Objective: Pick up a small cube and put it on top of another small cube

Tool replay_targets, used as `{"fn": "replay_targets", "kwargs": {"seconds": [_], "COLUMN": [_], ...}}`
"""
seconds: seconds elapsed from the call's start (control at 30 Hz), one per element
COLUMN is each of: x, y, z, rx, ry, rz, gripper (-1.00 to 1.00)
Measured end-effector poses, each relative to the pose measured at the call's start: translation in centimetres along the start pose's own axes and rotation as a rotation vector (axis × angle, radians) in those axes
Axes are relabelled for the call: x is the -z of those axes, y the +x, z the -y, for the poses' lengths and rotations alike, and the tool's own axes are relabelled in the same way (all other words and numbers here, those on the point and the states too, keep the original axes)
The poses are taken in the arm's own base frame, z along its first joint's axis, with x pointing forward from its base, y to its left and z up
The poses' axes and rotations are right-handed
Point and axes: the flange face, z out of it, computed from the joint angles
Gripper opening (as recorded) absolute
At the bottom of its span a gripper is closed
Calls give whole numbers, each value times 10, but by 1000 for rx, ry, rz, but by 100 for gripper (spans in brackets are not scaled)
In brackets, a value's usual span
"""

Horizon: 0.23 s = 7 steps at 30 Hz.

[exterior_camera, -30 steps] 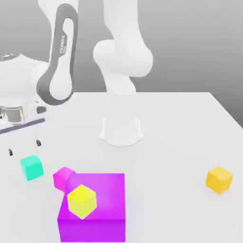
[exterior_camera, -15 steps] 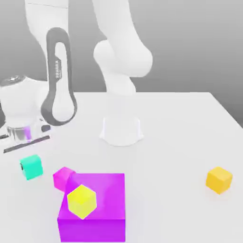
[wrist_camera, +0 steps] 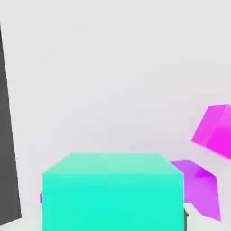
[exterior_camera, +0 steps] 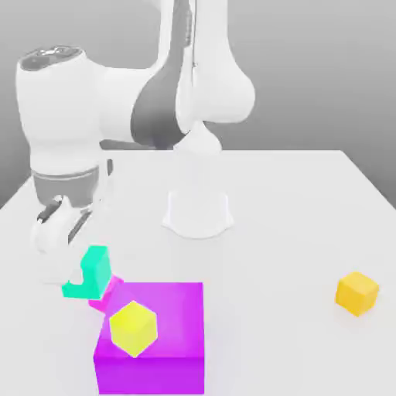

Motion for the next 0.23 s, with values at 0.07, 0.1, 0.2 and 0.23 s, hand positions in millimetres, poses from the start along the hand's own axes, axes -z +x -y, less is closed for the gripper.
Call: {"fn": "replay_targets", "kwargs": {"seconds": [0.07, 0.1, 0.2, 0.23], "x": [-14, -27, -49, -49], "y": [-8, -9, -9, -9], "z": [1, 1, 1, 1], "rx": [34, 39, 41, 41], "ry": [1, 1, 0, 0], "rz": [-4, -4, -3, -3], "gripper": [-100, -100, 100, 100]}}
